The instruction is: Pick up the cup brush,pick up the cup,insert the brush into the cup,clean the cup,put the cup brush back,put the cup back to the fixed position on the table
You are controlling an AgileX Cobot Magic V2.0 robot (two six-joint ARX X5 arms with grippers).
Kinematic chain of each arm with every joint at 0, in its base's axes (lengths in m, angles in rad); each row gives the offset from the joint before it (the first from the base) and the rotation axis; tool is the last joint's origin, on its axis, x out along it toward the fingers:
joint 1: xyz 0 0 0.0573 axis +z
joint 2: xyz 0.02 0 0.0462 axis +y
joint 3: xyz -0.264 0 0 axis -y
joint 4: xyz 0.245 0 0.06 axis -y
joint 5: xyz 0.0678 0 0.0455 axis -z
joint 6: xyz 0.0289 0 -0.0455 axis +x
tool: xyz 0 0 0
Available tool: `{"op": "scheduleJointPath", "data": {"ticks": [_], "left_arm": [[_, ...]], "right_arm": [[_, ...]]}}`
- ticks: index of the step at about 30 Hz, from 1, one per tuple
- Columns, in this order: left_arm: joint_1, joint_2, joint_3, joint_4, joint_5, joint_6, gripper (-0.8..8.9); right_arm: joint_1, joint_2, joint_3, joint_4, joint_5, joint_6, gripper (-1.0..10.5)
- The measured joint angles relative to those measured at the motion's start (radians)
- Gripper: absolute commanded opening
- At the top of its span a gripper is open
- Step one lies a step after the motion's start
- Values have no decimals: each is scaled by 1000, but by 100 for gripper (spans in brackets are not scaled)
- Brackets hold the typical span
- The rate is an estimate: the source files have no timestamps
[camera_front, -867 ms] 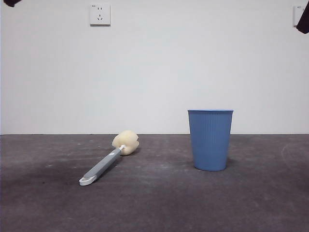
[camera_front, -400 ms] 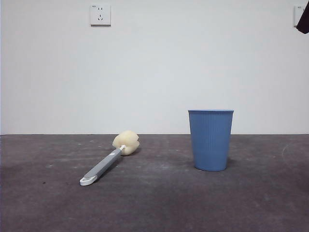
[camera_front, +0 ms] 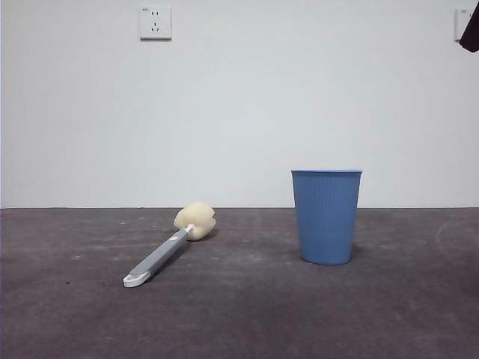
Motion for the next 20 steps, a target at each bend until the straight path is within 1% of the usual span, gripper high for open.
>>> {"op": "scheduleJointPath", "data": {"ticks": [5,10,16,20], "left_arm": [[5,-40,-73,-3,0,-29,-3],[5,-55,-109,-12,1,-55,-3],[5,-55,-116,-156,2,-85,-3],[5,-50,-116,-170,12,-104,-3]], "right_arm": [[0,0,0,0,0,0,1],[0,0,0,0,0,0,1],[0,0,0,0,0,0,1],[0,0,0,0,0,0,1]]}}
